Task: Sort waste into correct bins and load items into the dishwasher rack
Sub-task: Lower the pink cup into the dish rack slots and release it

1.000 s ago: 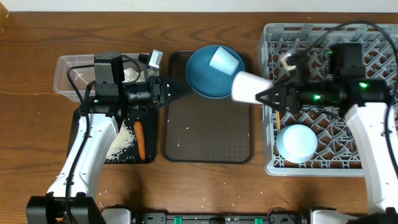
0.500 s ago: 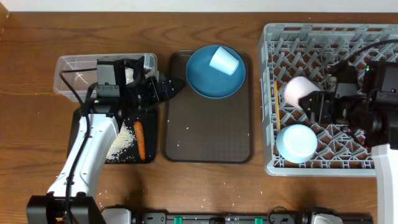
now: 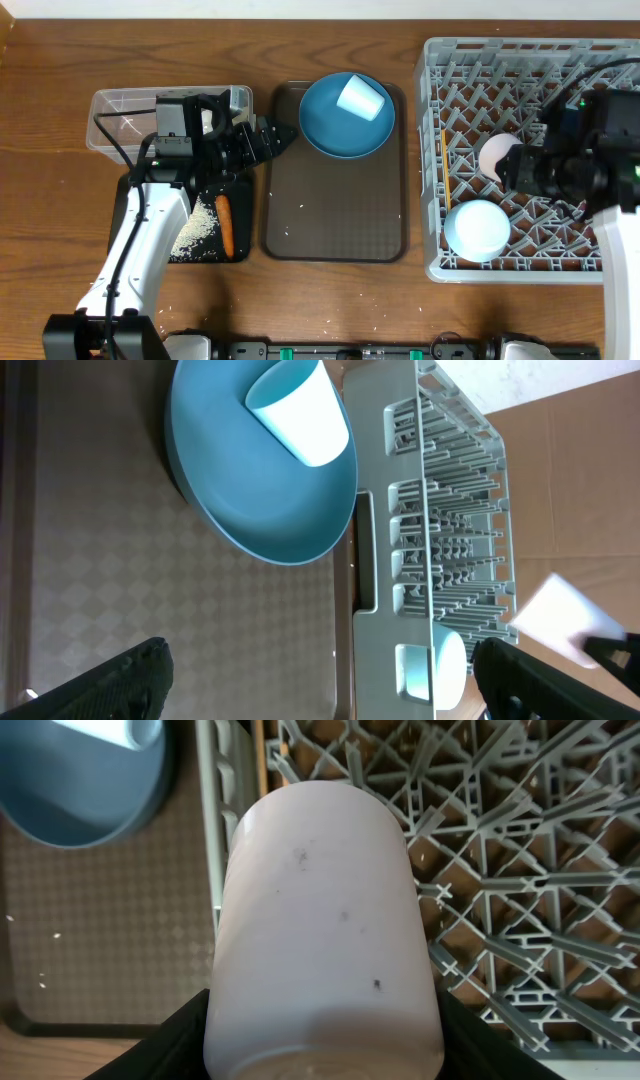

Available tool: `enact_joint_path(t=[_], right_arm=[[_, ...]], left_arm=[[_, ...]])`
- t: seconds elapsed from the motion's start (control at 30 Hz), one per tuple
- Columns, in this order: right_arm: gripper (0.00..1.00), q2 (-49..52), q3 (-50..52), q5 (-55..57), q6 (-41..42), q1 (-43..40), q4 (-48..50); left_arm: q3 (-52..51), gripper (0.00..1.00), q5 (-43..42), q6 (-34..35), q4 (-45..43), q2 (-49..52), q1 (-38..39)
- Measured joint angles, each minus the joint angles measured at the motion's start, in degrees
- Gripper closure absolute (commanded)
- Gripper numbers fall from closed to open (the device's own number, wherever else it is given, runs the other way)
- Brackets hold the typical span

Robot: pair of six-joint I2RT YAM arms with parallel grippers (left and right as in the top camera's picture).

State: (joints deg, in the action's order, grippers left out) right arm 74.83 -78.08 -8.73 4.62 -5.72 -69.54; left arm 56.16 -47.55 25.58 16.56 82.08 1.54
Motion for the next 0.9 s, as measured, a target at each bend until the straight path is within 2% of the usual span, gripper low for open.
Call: enact_joint_path(t=[0.47,0.9], right_arm=[[0.51,10.8,0.0,0.8,0.2,6.3,6.8],[0.51,16.3,0.0,3.2,0.2,7.9,7.0]], left_arm=[[0.0,0.01,0.0,0.0,0.0,0.0,0.0],[0.0,0.00,0.2,0.0,0.0,0.0,0.0]])
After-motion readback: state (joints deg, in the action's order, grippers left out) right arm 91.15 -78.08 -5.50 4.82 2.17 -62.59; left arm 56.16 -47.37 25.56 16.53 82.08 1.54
